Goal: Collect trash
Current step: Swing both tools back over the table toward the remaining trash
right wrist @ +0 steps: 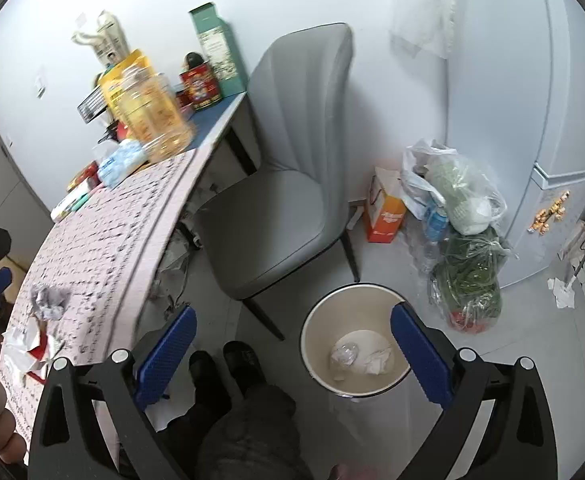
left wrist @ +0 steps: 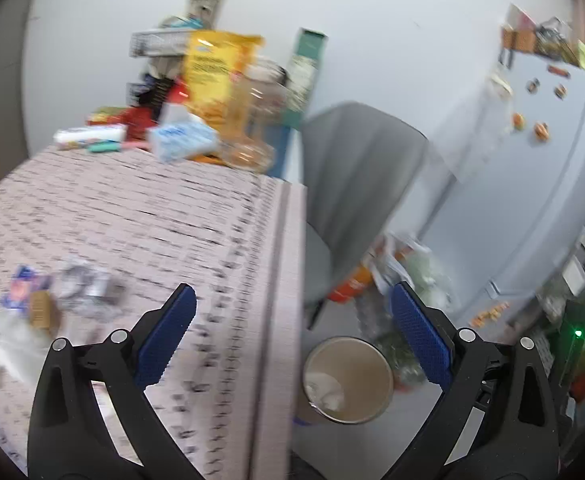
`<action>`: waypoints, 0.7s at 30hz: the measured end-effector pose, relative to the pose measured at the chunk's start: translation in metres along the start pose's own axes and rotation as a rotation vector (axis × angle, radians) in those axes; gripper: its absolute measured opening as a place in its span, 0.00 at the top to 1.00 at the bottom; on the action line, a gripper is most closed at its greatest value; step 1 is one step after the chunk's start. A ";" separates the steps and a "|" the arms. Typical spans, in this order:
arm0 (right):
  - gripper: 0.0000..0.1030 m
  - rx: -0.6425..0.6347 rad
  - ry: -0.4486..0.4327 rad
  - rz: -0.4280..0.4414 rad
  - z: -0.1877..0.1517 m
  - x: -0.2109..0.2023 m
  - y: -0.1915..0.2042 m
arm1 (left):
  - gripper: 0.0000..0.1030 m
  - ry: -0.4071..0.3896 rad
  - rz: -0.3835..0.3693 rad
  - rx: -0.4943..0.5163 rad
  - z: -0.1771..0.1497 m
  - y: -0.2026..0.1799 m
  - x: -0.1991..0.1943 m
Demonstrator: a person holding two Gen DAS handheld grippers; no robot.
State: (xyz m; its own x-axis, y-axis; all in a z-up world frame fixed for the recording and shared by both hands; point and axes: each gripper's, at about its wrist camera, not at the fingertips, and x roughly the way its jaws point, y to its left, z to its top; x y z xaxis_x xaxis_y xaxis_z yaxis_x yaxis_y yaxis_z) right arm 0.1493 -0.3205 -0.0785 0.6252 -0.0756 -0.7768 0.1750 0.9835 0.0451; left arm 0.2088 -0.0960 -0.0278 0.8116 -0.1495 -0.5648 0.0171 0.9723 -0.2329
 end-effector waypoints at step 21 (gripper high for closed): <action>0.08 -0.306 -0.087 0.315 -0.021 -0.054 0.177 | 0.06 -0.078 0.181 -0.123 -0.019 0.144 -0.125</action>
State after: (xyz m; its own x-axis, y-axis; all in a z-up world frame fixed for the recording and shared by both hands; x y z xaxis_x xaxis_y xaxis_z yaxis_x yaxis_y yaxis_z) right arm 0.1305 -0.1388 -0.0413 0.6761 0.2351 -0.6983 -0.2594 0.9630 0.0730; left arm 0.0987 0.0591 -0.0060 0.8380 0.0440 -0.5439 -0.2000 0.9521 -0.2312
